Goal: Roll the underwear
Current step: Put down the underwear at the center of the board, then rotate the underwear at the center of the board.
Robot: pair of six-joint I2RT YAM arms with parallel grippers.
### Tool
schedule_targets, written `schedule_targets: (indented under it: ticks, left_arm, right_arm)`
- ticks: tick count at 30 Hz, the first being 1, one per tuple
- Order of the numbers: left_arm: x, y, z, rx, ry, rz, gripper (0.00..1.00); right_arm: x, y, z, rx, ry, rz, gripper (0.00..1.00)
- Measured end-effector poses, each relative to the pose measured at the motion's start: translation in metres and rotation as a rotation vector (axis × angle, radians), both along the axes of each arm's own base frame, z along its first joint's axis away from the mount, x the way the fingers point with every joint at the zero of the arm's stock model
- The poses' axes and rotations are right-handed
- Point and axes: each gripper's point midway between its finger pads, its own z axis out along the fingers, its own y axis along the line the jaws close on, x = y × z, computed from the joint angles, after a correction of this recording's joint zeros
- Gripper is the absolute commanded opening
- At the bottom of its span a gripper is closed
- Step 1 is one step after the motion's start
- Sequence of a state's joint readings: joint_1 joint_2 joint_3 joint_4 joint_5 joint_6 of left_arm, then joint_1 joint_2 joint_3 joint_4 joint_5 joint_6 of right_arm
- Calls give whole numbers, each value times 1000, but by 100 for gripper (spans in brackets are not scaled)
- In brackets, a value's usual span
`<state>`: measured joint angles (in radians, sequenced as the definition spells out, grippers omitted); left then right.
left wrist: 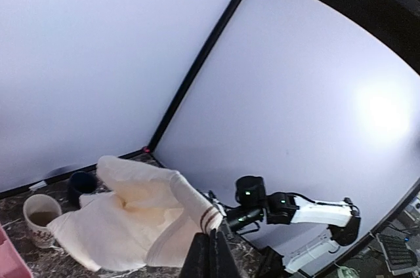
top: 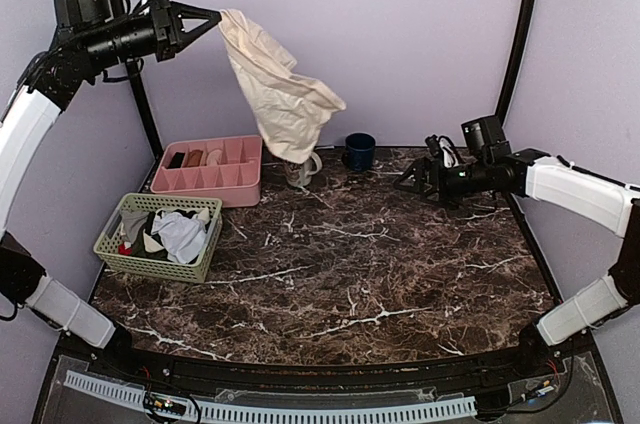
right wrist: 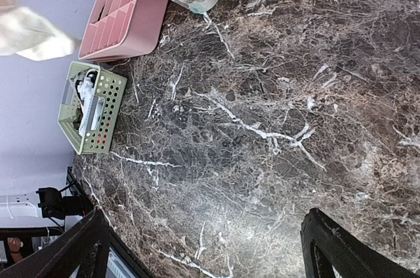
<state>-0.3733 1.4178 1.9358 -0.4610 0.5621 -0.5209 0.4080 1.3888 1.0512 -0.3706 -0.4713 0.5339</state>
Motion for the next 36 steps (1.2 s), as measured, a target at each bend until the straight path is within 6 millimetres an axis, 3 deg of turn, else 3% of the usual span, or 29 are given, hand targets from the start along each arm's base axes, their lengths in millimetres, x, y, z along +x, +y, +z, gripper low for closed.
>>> schedule_targets:
  ticks: [1,2,4,5,9,11,13,15,18,23,27,30,33,36]
  left_arm:
    - [-10,-6,11,-30,-26,-51,16]
    - [-16,-9,14,-46,-42,-85,36]
    - [-20,-8,2,-47,-34,-101,50]
    - [-18,-5,-18,-33,3,-92,56]
    - [15,18,-147,98,285,44,66]
    - [30,29,-232,206,468,122,72]
    - [24,40,-307,312,636,162,72]
    - [7,43,-344,381,722,152,72]
    - [-3,29,-345,420,691,96,71]
    - [-26,-12,-339,474,600,-43,70]
    - [-42,-40,-340,484,553,-132,69]
    - [-46,-49,-349,494,555,-156,69]
    - [-51,-53,-359,502,568,-164,66]
    - [-58,-56,-366,512,579,-171,62]
  right_arm:
    - [0,-2,0,0,-2,-5,99]
    - [-1,-5,0,0,-3,-11,100]
    - [-1,-9,0,-3,-5,-25,100]
    - [-1,-13,0,-5,-9,-33,100]
    - [-4,-29,-1,-17,-17,-75,100]
    - [-7,-37,-4,-35,-15,-93,97]
    - [-13,-44,-10,-59,-8,-96,94]
    - [-20,-48,-20,-79,9,-89,91]
    - [-32,-51,-42,-107,63,-66,86]
    - [-46,-50,-74,-148,161,-15,77]
    - [-52,-40,-96,-177,218,42,74]
    - [-62,-28,-120,-215,279,93,73]
    - [-70,-20,-138,-248,323,126,61]
    - [-72,-19,-150,-269,336,127,39]
